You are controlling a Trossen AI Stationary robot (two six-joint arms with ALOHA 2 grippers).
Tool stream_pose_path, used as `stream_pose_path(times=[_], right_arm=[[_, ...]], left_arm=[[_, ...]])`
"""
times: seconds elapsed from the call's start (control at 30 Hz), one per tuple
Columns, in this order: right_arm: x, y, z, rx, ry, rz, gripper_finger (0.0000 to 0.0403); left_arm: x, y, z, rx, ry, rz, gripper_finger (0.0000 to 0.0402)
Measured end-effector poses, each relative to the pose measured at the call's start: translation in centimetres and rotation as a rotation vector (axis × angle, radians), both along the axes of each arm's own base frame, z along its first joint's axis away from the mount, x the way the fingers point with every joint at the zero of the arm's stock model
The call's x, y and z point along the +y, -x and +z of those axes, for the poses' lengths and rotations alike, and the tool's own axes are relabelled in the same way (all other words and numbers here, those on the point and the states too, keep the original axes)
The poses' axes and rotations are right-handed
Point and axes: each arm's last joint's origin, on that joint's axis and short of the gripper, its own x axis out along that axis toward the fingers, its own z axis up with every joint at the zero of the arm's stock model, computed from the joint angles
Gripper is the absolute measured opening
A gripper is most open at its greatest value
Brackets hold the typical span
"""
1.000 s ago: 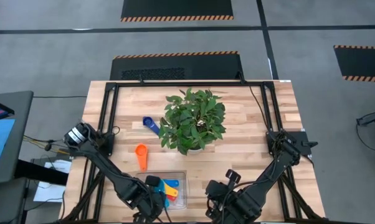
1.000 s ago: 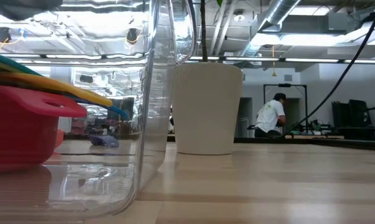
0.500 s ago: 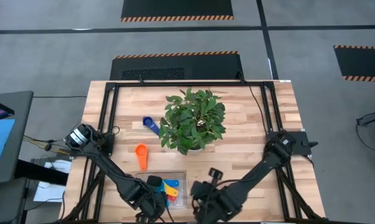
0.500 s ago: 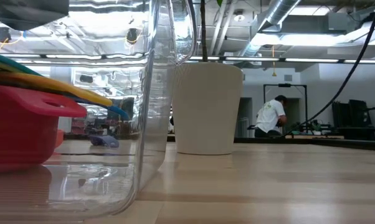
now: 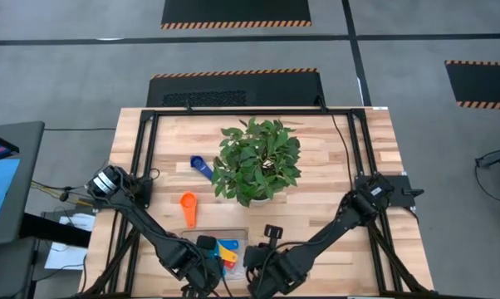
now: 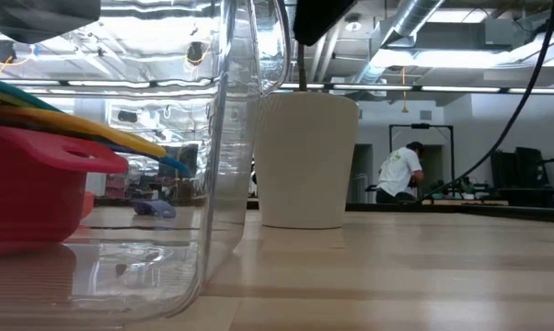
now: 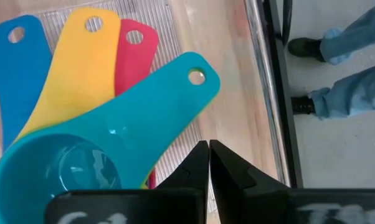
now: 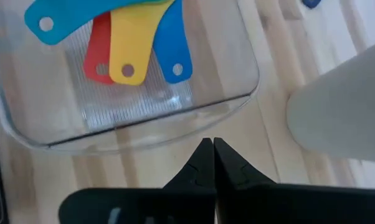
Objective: Nest measuring cups in basket
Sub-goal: Adjust the measuring cups inside the transparent bin
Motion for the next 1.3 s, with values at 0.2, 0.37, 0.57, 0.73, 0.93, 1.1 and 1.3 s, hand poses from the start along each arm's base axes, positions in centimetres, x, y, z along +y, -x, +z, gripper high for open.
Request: stream_pose_path(times=[0.2,0.37,0.57,0.73,0.93,1.1,1.3], right_arm=[[-1.2,-0.9,-0.1,-0.062,0.092,-0.044,0.0003],[-1.6,-1.9,-2.4,-0.016,0.124,-0.050,0.0003],[-1.9,-2.2,-2.7,-0.025,0.159,-0.064,0.0003],[-2.8,-2.5,-2.2,-0.031,0.205,-0.059,0.0003],[-4.3,-3.6,-2.1,-0.031,0.233,-0.055,0.0003],[-4.7,-5.0,-2.0,-0.045,0.182,0.016,0.0003],[-4.7,-5.0,-2.1,-0.011,0.172,0.060,0.0003]], left_arm=[[-0.1,0.1,0.0,-0.005,-0.005,-0.001,0.0000],[-0.2,0.1,0.0,-0.015,-0.007,-0.001,0.0000],[-0.2,0.1,0.0,-0.020,-0.011,0.004,0.0000],[-0.3,0.2,0.1,-0.022,-0.012,-0.004,0.0000],[-0.3,0.2,0.1,-0.022,-0.012,-0.004,0.0000],[-0.3,0.2,0.1,-0.023,-0.012,-0.004,0.0000],[-0.3,0.2,0.1,-0.025,-0.013,0.008,0.0000]])
